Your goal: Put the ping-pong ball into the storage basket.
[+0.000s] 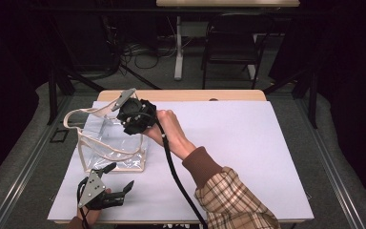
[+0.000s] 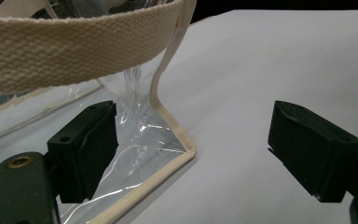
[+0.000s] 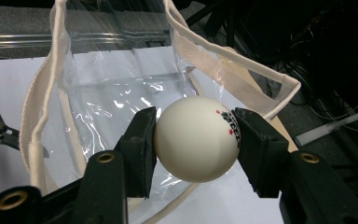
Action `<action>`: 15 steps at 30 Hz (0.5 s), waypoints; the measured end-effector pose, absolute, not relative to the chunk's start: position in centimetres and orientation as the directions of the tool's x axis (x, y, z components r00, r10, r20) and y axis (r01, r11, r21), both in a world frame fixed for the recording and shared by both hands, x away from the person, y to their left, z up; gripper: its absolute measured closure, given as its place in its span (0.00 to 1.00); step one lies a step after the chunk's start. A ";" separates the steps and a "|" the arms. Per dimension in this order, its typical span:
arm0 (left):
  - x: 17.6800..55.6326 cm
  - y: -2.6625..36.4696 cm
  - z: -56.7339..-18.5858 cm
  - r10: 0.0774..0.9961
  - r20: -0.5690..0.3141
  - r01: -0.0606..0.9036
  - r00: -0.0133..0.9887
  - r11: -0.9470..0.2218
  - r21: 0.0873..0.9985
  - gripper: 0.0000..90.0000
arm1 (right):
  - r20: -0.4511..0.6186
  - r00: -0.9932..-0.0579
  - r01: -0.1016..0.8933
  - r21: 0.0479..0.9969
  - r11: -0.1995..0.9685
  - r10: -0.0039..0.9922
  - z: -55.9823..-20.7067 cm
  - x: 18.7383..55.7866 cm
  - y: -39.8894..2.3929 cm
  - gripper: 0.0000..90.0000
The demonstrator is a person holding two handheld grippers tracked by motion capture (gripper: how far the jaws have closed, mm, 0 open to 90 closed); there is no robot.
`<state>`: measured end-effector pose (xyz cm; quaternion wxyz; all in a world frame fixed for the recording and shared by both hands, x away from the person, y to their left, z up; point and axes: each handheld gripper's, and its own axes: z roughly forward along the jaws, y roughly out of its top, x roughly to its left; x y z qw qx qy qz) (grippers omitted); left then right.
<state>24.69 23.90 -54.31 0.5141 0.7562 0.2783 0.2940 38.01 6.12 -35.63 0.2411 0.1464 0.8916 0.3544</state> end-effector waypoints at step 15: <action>24.7 23.9 -54.3 0.724 0.159 0.117 0.672 -0.316 0.942 0.18 | -0.325 -0.847 0.092 0.691 0.717 0.421 -36.4 38.0 7.1 0.56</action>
